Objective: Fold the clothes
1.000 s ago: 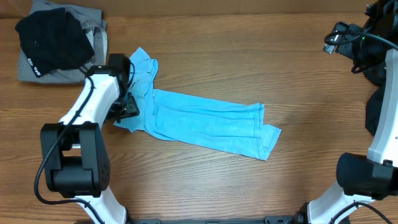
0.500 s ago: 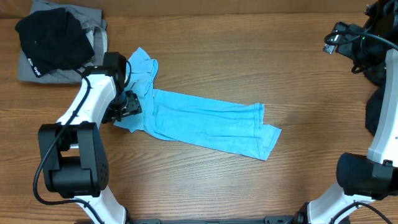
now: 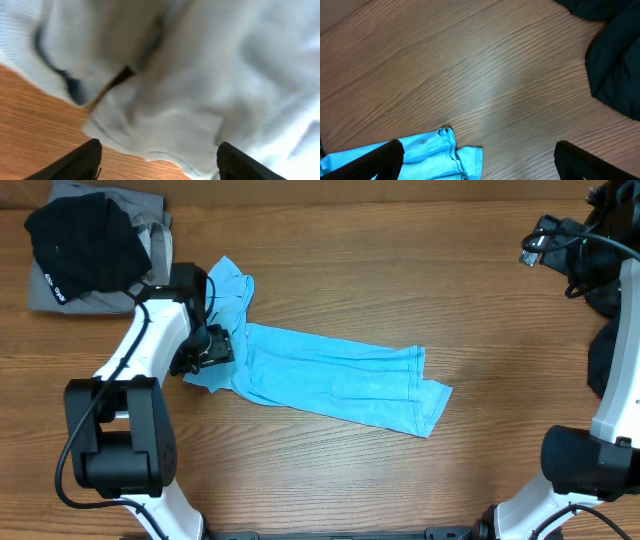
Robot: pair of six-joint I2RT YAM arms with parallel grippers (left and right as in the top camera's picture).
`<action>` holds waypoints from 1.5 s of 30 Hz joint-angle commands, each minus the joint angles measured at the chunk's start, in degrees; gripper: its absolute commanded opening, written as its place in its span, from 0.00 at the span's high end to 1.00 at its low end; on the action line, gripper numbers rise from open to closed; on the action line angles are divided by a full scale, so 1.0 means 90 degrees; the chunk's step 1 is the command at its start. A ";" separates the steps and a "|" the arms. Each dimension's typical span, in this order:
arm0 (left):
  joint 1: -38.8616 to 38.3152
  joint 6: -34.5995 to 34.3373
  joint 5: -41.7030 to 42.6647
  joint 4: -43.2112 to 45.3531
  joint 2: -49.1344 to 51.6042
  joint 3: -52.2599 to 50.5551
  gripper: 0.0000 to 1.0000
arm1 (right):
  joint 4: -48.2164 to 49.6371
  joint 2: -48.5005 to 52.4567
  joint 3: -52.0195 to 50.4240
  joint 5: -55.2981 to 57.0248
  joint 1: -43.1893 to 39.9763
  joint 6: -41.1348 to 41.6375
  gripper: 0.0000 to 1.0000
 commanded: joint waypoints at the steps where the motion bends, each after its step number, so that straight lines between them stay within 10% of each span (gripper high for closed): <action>1: -0.0287 0.0255 0.0158 0.0010 -0.0015 -0.0034 0.22 | 0.0036 -0.0049 -0.0002 0.0061 -0.0029 0.0024 0.00; 45: -0.0114 0.1049 -0.0053 0.0255 -0.0015 -0.0095 0.27 | 0.0036 -0.0049 -0.0002 0.0061 -0.0029 0.0024 0.00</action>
